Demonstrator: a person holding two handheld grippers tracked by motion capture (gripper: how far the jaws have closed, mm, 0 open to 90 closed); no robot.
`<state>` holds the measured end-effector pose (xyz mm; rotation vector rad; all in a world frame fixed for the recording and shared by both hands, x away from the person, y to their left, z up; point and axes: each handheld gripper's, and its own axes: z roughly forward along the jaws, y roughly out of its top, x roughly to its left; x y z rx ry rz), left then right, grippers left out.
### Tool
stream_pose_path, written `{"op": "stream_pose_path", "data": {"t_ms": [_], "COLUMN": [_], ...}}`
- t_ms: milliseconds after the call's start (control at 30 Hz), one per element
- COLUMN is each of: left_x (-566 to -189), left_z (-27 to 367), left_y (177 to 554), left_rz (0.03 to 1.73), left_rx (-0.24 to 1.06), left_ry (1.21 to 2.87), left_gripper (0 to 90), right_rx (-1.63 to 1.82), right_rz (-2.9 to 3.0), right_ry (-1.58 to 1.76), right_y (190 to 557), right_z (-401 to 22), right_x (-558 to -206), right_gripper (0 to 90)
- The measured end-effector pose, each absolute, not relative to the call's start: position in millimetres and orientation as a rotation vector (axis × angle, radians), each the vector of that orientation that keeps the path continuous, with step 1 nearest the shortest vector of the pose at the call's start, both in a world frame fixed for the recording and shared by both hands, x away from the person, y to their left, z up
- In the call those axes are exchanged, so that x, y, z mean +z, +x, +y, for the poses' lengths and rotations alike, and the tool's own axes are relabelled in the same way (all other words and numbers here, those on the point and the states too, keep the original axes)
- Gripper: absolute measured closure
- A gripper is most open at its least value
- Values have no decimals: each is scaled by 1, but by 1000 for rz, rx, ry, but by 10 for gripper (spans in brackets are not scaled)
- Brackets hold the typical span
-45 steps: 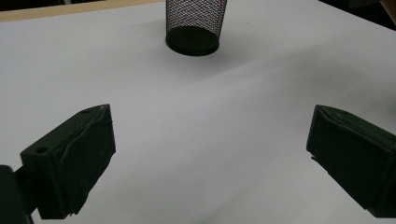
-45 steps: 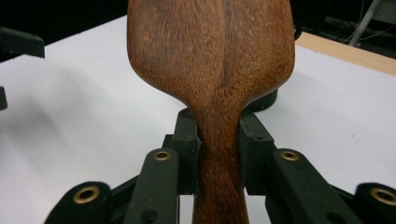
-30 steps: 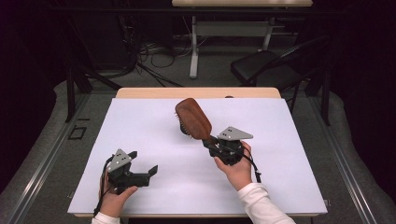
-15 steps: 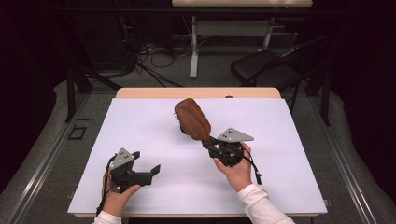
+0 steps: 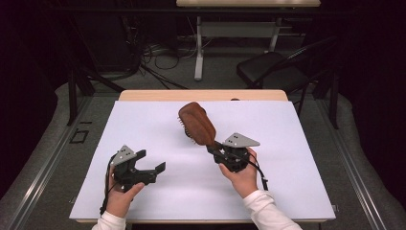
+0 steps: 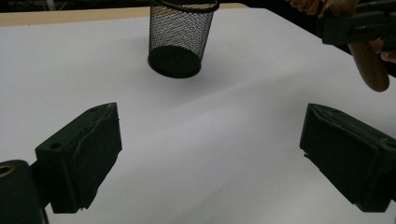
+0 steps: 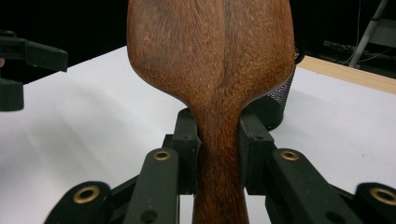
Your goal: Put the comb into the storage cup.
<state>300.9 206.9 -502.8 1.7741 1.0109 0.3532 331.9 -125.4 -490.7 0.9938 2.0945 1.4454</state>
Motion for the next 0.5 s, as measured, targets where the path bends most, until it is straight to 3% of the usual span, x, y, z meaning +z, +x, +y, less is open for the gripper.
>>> {"op": "stream_pose_path", "data": {"t_ms": [500], "left_x": [-475], "left_z": [193], "left_y": [325], "left_rz": [1023], "left_rx": [261], "left_ry": [1764], "left_gripper": [68], "right_rx": [1460], "right_rz": [2085], "right_ry": [985], "right_y": [331], "right_z": [-126], "right_x": [-490], "right_gripper": [721]}}
